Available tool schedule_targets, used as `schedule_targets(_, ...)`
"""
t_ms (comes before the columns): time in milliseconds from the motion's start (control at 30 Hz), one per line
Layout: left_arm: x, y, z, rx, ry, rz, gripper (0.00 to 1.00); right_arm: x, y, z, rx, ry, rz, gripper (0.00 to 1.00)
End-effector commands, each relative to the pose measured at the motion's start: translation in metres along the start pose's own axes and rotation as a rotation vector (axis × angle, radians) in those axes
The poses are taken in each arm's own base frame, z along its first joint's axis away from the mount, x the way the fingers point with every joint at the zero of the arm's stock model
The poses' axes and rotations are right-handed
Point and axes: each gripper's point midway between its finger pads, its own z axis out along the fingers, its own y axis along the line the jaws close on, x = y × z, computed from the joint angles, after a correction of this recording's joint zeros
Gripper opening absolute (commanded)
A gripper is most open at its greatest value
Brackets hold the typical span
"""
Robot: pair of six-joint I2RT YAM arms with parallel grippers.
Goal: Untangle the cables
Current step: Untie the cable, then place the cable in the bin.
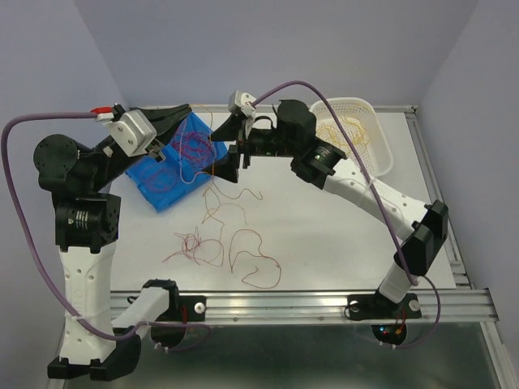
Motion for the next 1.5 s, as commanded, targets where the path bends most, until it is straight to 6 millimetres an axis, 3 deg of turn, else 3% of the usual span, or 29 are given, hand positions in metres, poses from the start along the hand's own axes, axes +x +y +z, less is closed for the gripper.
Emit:
schedule_targets(0, -0.018, -0.003, -0.001, 0.006, -0.052, 0.047, 0.00, -0.025, 0.020, -0.002, -0.099, -0.043, -0.010, 0.99)
schedule_targets(133, -0.019, -0.004, 0.000, 0.015, -0.056, 0.043, 0.00, -0.009, 0.033, -0.002, -0.179, -0.015, 0.008, 0.98)
schedule_targets(433, -0.013, -0.006, 0.005, 0.031, -0.056, 0.029, 0.00, -0.003, 0.038, -0.020, -0.131, -0.010, -0.023, 0.97)
schedule_targets(600, -0.016, -0.005, 0.008, 0.035, -0.063, 0.018, 0.00, 0.006, 0.075, -0.038, -0.311, -0.001, -0.067, 0.97)
schedule_targets(800, -0.026, -0.015, 0.010, 0.087, -0.089, -0.011, 0.00, 0.016, 0.082, -0.040, -0.373, 0.005, -0.100, 0.98)
schedule_targets(933, -0.029, -0.017, 0.014, 0.099, -0.100, -0.034, 0.00, 0.020, 0.073, -0.029, -0.378, 0.010, -0.094, 0.98)
schedule_targets(1300, -0.039, -0.022, 0.020, 0.110, -0.128, -0.047, 0.00, 0.042, 0.029, -0.008, -0.184, 0.050, -0.116, 0.98)
schedule_targets(1467, -0.035, -0.022, 0.023, 0.103, -0.124, -0.048, 0.00, 0.043, 0.015, -0.006, -0.110, 0.056, -0.126, 0.78)
